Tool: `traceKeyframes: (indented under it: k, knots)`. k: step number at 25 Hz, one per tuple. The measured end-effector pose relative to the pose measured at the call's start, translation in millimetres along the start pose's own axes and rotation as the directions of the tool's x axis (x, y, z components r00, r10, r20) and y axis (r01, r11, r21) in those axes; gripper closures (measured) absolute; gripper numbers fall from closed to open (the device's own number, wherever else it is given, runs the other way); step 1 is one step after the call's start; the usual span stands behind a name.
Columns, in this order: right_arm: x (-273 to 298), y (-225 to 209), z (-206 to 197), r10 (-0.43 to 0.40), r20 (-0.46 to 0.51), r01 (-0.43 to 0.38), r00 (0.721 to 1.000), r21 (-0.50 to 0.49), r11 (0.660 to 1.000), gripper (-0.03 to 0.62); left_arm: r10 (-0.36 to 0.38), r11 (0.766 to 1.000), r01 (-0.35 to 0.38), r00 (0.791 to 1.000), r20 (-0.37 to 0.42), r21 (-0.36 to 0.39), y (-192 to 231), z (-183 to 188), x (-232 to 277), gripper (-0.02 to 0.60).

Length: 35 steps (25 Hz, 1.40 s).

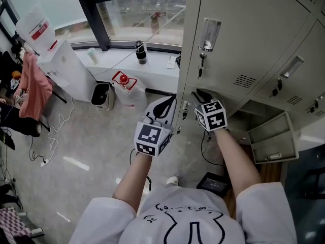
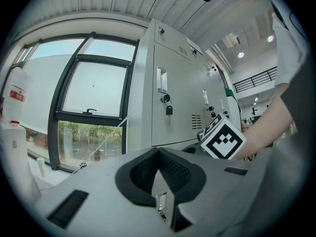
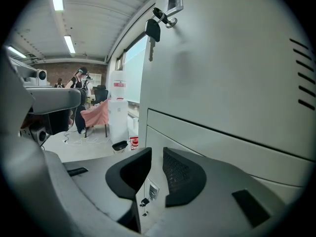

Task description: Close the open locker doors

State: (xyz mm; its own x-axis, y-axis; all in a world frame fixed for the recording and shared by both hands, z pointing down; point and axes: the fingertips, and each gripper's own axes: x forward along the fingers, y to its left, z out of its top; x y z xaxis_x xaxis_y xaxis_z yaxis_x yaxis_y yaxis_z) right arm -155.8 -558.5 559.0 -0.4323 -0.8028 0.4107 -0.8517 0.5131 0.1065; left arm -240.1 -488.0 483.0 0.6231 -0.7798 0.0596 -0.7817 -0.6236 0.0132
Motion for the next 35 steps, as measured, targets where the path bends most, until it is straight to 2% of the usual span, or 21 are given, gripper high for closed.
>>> traceKeyframes:
  k: [4, 7, 14, 21, 35]
  knots:
    - [2.4, -6.0, -2.2, -0.032, -0.019, 0.032, 0.999, -0.002, 0.999, 0.564, -0.002, 1.000, 0.002, 1.000, -0.006, -0.003, -0.4, -0.7, -0.9, 0.561]
    - [1.8, -4.3, -3.5, -0.028, -0.027, 0.028, 0.999, 0.008, 1.000, 0.565, -0.003, 1.000, 0.003, 1.000, -0.017, -0.007, -0.4, -3.6, -1.8, 0.561]
    - [-14.6, 17.6, -3.3, 0.054, -0.016, -0.054, 0.998, -0.002, 0.999, 0.574, -0.019, 1.000, 0.018, 0.999, -0.029, -0.014, -8.8, -3.8, -2.1, 0.561]
    - [-46.3, 19.1, 4.0, 0.049, 0.065, -0.051, 0.997, 0.028, 0.998, 0.577, -0.033, 0.999, 0.033, 0.999, -0.020, -0.005, -27.0, 2.5, -3.2, 0.561]
    - [-150.5, 3.8, -0.3, 0.066, 0.129, -0.068, 0.990, 0.012, 0.998, 0.579, -0.056, 0.998, 0.056, 0.998, 0.000, 0.019, -121.4, 28.4, -3.2, 0.561]
